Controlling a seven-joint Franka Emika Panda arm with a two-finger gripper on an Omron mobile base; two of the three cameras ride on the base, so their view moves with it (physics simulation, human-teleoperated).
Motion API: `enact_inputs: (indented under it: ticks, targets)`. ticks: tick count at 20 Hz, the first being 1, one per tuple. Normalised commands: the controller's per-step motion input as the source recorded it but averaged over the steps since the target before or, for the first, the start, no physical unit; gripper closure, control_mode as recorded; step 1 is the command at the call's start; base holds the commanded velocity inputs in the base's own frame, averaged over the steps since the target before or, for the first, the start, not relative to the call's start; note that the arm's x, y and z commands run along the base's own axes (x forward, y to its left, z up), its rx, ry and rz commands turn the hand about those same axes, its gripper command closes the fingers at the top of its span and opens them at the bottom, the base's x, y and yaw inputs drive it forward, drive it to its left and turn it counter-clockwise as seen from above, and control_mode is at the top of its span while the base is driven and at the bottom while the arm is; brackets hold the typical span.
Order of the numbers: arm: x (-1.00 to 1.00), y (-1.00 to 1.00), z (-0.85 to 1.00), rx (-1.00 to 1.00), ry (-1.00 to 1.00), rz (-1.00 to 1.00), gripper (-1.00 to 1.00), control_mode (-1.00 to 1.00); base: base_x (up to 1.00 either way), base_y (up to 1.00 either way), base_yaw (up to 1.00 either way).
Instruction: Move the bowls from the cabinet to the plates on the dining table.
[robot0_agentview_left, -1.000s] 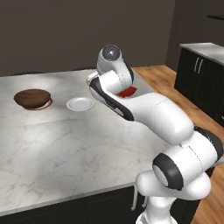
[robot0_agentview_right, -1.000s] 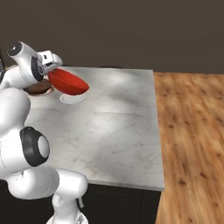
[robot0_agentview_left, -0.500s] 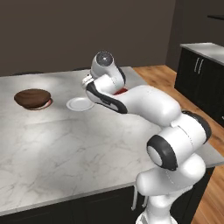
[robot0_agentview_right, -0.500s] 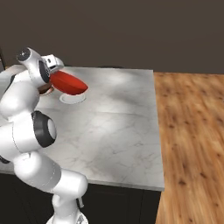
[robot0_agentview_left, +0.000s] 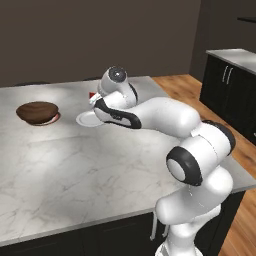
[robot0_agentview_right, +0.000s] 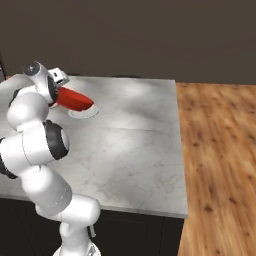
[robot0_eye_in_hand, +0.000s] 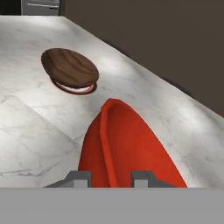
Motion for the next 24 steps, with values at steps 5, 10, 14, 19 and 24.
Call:
enact_inputs:
  ticks: [5, 10, 14, 19, 24]
  targets:
    - [0.16, 0.0, -0.12, 0.0, -0.01, 0.1, 1.0, -1.0, 0.0, 0.0, 0.0]
    - [0.12, 0.0, 0.0, -0.05, -0.03, 0.04, 1.0, -1.0, 0.0, 0.0, 0.0]
    - [0.18, 0.02, -0.02, -0.02, -0.01, 0.04, 1.0, -1.0, 0.0, 0.0, 0.0]
    - [0.42, 0.04, -0.33, -0.02, 0.0, 0.03, 1.0, -1.0, 0.0, 0.0, 0.0]
    - [0.39, 0.02, -0.35, -0.03, 0.0, 0.0, 1.0, -1.0, 0.0, 0.0, 0.0]
